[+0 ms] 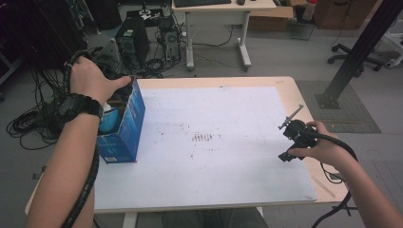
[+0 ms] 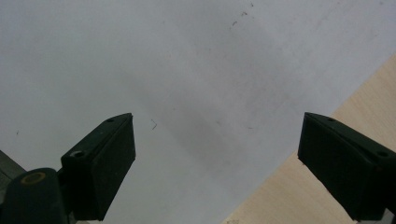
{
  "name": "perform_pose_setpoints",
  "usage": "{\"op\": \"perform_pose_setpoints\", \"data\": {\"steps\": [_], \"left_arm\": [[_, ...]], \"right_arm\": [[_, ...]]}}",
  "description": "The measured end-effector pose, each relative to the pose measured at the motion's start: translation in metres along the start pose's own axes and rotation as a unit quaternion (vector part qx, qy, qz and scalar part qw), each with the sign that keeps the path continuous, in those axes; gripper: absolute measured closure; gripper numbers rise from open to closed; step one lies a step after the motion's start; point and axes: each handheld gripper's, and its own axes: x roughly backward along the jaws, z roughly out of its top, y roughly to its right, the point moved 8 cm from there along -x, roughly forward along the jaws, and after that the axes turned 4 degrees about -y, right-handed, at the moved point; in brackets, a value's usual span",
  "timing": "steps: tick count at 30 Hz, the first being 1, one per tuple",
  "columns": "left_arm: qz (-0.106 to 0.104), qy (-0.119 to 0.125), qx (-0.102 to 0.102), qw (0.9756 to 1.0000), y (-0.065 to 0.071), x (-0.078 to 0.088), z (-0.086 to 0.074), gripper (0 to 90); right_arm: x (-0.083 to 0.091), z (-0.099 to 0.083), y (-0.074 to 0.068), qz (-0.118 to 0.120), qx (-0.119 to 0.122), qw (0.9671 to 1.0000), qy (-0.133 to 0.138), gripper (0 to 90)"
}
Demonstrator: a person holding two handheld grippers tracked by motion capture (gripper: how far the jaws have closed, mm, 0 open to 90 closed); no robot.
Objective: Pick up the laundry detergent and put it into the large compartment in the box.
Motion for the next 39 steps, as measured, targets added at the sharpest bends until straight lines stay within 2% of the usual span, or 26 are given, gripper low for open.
{"op": "perform_pose_setpoints", "data": {"steps": [9,18,19,23,27,32,34,39], "left_arm": [[-0.002,0.008,-0.017,0.9998,0.011,0.005,0.001,13.2],[-0.004,0.016,-0.043,0.9989,0.029,0.007,0.0,12.7],[-0.005,0.019,-0.054,0.9983,0.033,0.007,0.001,12.7],[-0.007,0.025,-0.073,0.997,0.041,0.007,0.001,12.7],[-0.019,0.031,-0.092,0.9951,0.051,0.007,0.0,12.8],[-0.026,0.037,-0.122,0.9914,0.068,0.006,-0.001,12.8],[-0.035,0.037,-0.134,0.9896,0.076,0.005,-0.002,12.8],[-0.037,0.04,-0.157,0.9861,0.088,0.001,-0.005,12.8]], "right_arm": [[0.002,-0.002,0.0,-0.002,0.001,1.0,0.001,11.2],[0.002,-0.003,-0.001,-0.002,0.001,1.0,0.001,11.2],[0.002,-0.004,-0.001,-0.001,0.002,1.0,0.001,11.2],[0.002,-0.005,-0.001,-0.001,0.0,1.0,0.002,11.2],[0.002,-0.007,0.0,-0.001,-0.001,1.0,0.003,11.2],[0.001,-0.006,-0.001,0.0,0.001,1.0,0.004,11.2],[0.001,-0.006,-0.002,0.0,0.003,1.0,0.004,11.2],[0.001,-0.006,-0.003,0.001,0.002,1.0,0.005,11.2]]}}
